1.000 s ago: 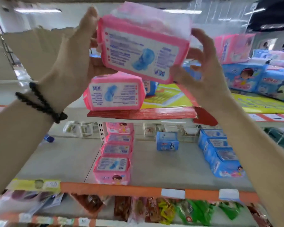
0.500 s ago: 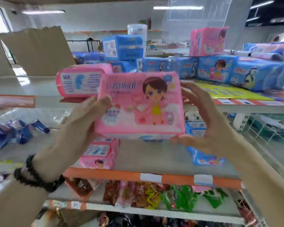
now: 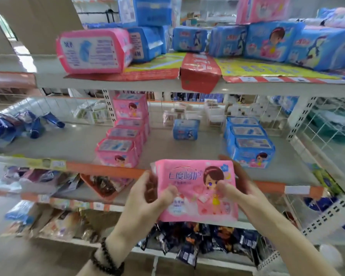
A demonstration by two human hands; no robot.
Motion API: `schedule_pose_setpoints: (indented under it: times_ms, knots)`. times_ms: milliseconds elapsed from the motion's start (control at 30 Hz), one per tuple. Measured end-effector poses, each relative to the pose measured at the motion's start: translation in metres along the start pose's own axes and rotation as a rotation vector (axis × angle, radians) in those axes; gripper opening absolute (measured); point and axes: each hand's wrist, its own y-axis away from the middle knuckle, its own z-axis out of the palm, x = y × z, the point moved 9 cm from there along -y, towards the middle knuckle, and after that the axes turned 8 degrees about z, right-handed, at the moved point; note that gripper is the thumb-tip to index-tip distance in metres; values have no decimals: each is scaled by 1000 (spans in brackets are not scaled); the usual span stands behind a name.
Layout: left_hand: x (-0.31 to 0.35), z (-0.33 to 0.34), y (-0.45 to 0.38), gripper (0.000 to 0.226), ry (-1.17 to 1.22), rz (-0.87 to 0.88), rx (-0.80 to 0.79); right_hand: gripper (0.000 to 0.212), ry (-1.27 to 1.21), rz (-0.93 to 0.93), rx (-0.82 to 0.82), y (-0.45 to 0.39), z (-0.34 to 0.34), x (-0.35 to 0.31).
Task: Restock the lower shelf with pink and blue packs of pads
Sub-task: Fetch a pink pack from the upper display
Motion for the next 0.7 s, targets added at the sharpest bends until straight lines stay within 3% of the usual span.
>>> schedule_pose_setpoints:
  times_ms: [133, 200, 300, 467, 600, 700]
  knots:
    - [-21, 4, 7, 58, 10, -86, -16, 61, -69, -19, 152, 14, -1, 4]
    - [-23, -1, 10, 66, -20, -69, 5, 58, -73, -19, 191, 17, -2, 3]
    - [-19, -10, 13, 72, -9, -41, 56, 68, -52, -11, 224, 17, -1, 5]
    - [-20, 3, 17, 51, -160, -33, -118, 85, 58, 51, 195, 6, 12, 18]
    - [-30, -17, 14, 42, -60, -81, -33, 91, 65, 124, 149, -6, 31, 25]
    - [-39, -41, 8, 43, -43, -92, 45, 101, 88, 153, 225, -13, 32, 32]
